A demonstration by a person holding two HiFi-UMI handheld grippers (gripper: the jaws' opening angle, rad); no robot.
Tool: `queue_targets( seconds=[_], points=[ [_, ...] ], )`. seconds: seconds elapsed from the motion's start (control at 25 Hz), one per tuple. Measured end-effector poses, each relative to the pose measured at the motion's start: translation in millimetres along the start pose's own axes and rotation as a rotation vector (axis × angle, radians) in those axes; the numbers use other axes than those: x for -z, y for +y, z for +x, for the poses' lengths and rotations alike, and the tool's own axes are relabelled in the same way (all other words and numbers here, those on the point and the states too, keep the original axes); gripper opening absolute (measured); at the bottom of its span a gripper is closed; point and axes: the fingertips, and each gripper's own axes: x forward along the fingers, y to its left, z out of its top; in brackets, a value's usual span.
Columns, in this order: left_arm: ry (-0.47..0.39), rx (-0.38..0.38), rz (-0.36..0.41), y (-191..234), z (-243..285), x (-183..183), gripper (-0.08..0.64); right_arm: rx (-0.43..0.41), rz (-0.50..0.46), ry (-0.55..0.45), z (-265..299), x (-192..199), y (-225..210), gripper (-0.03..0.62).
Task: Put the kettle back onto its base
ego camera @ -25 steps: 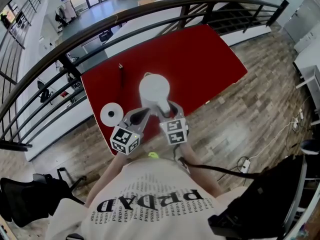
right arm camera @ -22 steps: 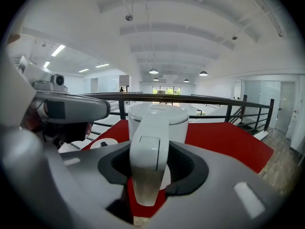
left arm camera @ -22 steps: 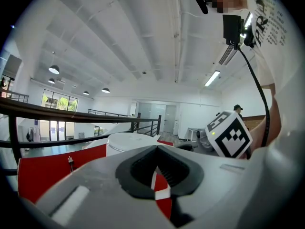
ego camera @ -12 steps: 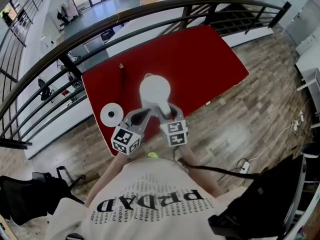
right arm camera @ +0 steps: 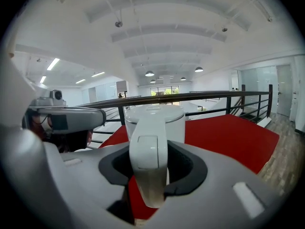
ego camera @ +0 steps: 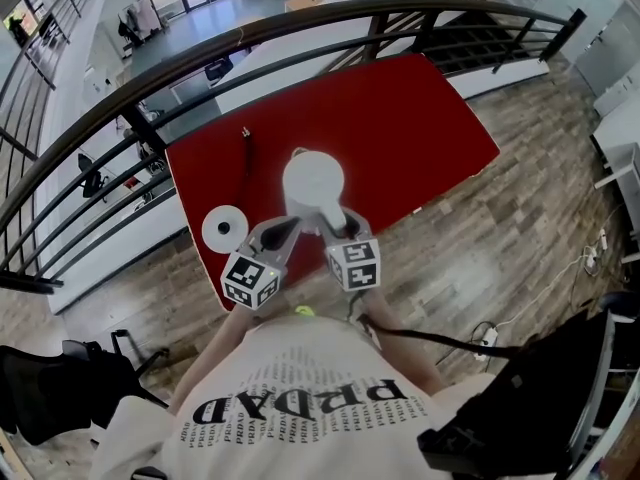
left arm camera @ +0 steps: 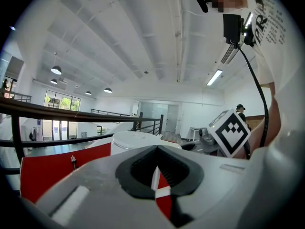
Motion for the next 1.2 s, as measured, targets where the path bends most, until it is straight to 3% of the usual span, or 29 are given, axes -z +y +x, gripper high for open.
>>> queue_targets(
  seconds=[0.4, 0.64, 1.2],
  points=[
    [-0.014, -0.024, -0.002, 4.9, -8.4, -3.9, 0.006, 0.025, 0.220, -0.064, -6.6, -21.8, -24.3, 0.149],
    [-0.023, -0.029, 0.000, 5.3, -12.8, -9.4, 0.006, 0.019, 0.122, -0.085, -9.8, -46.3, -16.4, 0.127],
    [-0.060, -0.099, 0.000, 13.7, -26.4, -19.9, 0.006, -0.009, 0.050, -0.119, -14.3, -66.0, -7.9, 0.126]
  ],
)
